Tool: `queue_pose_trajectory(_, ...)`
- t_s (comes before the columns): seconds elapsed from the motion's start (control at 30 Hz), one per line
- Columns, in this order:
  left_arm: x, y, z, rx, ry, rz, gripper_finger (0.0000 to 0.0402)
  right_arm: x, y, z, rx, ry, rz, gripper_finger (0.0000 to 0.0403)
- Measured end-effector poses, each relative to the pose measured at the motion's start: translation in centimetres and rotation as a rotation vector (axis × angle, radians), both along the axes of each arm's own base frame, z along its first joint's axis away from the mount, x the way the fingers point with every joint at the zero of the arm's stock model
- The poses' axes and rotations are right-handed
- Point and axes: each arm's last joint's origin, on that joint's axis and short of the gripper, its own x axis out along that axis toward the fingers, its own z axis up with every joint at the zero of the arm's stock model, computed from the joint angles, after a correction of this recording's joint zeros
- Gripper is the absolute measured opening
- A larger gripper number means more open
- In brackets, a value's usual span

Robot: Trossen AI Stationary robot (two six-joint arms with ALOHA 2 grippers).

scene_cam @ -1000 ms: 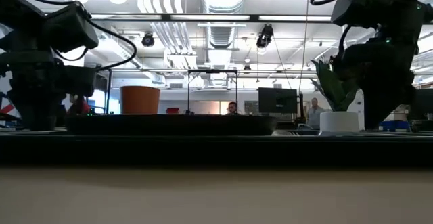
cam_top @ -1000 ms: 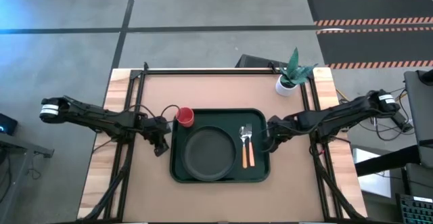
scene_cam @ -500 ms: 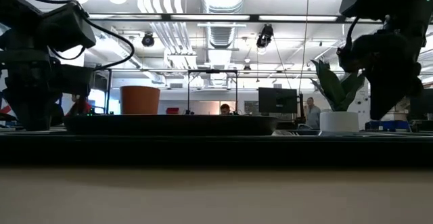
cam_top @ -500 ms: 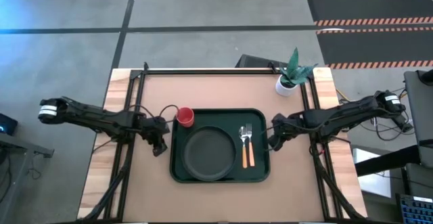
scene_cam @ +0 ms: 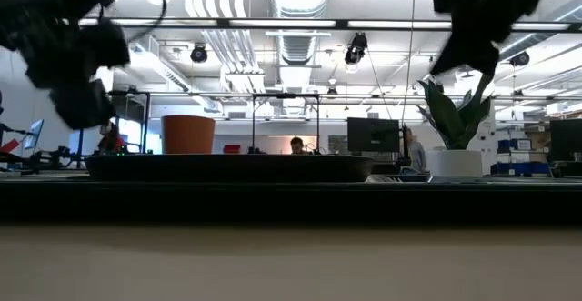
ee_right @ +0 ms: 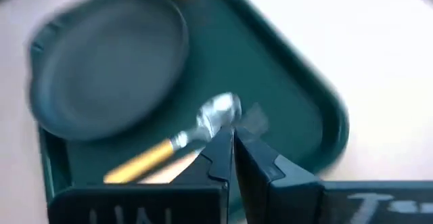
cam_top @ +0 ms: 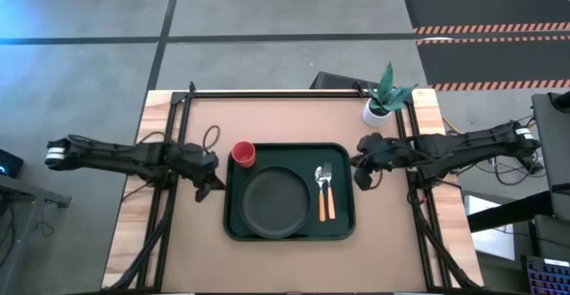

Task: Pick and place plate/cup/fork/spoon on tray
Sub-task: Return to Home Position

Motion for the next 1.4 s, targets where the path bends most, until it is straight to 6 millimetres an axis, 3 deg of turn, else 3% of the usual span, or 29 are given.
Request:
queue_pose_trajectory(0.17,-0.8,0.0,3.3,0.084,-0.207,-0.053,0.0000,0.1,-0.1,3.5,-0.162,-0.134,0.097,0.0009)
queue_pose_trajectory(0.3,-1.7,0.0,4.9,0.159,-0.326,-0.076,0.0000,-0.2,-0.2,5.2,-0.261,-0.191,0.143,0.0009)
queue_pose_trajectory(0.8,-4.4,0.4,7.0,0.489,-0.584,-0.059,0.0000,-0.8,-0.3,7.1,-0.478,-0.275,0.271,0.0009)
queue_pose_trajectory(0.93,-5.0,0.4,6.6,0.535,-0.614,-0.044,0.0000,-2.0,-0.4,7.5,-0.505,-0.318,0.296,0.0009)
queue_pose_trajectory(1.1,-4.9,0.4,4.7,0.539,-0.664,-0.030,0.0000,-3.6,-0.4,7.0,-0.500,-0.409,0.319,0.0009)
queue_pose_trajectory(1.4,-3.9,0.5,0.7,0.518,-0.742,0.005,0.0000,-5.4,-0.6,2.5,-0.480,-0.596,0.266,0.0009)
